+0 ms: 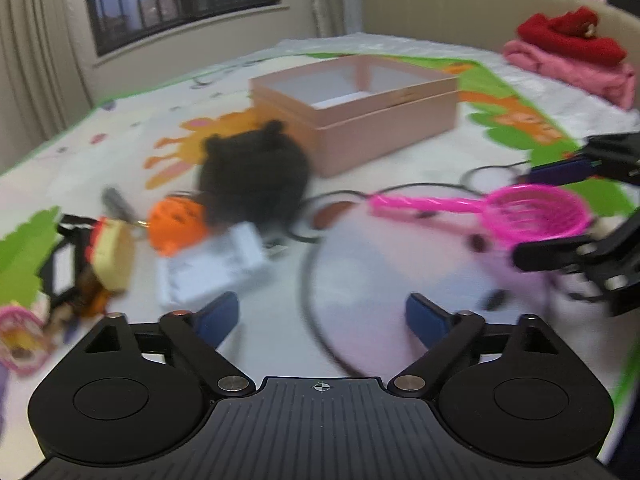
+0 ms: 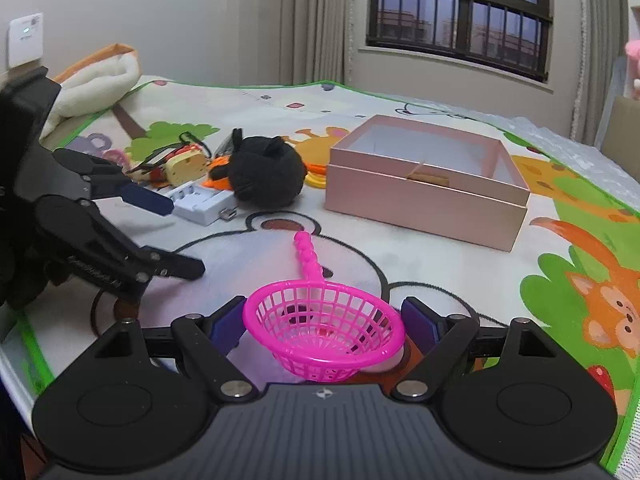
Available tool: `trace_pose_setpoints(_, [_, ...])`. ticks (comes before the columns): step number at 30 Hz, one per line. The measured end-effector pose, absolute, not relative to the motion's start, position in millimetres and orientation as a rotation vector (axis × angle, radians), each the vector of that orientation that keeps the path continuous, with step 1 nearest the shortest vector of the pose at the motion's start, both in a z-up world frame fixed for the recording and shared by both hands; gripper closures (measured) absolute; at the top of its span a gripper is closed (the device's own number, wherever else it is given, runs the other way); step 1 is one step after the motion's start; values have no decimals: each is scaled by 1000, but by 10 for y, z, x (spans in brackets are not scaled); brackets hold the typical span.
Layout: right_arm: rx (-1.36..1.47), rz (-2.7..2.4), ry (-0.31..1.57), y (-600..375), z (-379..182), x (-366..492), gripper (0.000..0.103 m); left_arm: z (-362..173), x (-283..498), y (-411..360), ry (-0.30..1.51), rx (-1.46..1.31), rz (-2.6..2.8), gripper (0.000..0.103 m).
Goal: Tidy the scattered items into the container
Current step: 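Grasp the white battery charger with the left tool while the right tool holds the scoop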
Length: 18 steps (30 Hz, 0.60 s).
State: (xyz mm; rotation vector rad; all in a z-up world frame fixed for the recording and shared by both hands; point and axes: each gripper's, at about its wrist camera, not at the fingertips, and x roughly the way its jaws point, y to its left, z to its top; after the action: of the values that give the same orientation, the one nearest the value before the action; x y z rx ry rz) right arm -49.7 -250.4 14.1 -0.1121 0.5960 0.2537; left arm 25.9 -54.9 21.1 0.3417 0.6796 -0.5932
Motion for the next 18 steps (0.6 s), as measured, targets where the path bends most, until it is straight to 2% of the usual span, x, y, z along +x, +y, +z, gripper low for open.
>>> trace_pose_setpoints(3, [-123, 262, 598, -2515, 133, -551, 19, 234, 280, -601, 667, 313, -482, 2])
trace_pose_setpoints(12, [-154, 248, 570, -2450, 159, -665, 11, 136, 895, -693, 701, 303, -240, 0])
trace_pose_setpoints(17, [-169, 259, 556, -2423, 192, -645, 6, 130, 1021, -607, 713, 252, -258, 0])
trace_pose_setpoints(18, [-169, 259, 555, -2426, 199, -622, 6, 118, 1026, -592, 716, 243, -260, 4])
